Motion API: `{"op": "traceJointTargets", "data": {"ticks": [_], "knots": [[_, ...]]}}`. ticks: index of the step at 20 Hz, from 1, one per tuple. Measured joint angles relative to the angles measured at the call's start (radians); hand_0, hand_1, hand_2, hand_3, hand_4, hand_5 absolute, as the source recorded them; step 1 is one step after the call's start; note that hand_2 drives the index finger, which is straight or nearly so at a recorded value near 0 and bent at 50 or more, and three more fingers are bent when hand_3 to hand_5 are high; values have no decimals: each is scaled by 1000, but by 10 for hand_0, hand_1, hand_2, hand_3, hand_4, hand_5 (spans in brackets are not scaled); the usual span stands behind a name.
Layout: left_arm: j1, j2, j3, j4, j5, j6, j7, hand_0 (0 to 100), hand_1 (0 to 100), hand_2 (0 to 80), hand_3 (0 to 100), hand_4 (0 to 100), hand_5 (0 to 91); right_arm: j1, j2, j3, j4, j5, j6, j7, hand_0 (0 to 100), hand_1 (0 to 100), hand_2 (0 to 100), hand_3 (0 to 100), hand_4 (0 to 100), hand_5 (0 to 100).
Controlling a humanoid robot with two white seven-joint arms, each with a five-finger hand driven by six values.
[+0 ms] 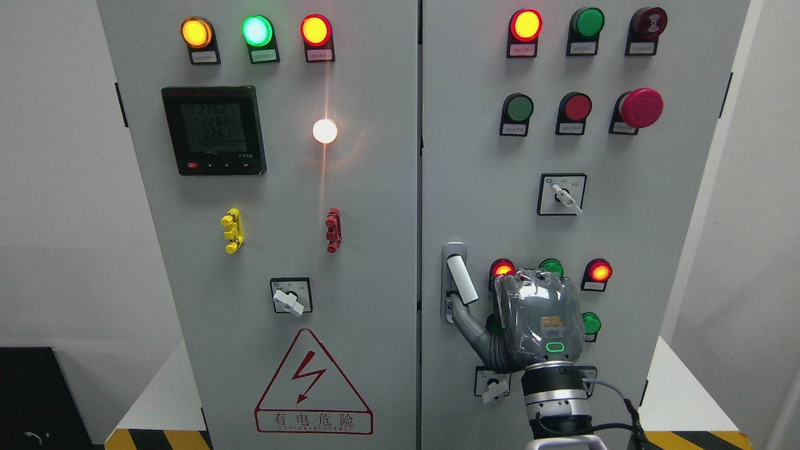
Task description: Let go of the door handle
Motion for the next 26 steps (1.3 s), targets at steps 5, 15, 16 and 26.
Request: {"op": "traceJointTargets", "data": {"ticks": [5,15,16,26], "knots": [[0,0,0,0,0,0,0,120,556,0,0,0,0,0,0,0,-1,0,0,0,448,198,944,1000,916,981],[0,0,0,0,0,0,0,120,556,0,0,0,0,0,0,-11,-6,0,1,-6,450,201,945,1000,915,981],[0,0,0,0,0,0,0,120,556,0,0,0,0,1,0,-11,-6,0,1,-6,451,201,945,1000,915,981],[0,0,0,0,0,0,0,120,556,0,0,0,0,2,0,-16,-9,0,-1,-3,455,200,945,1000,915,982]]}}
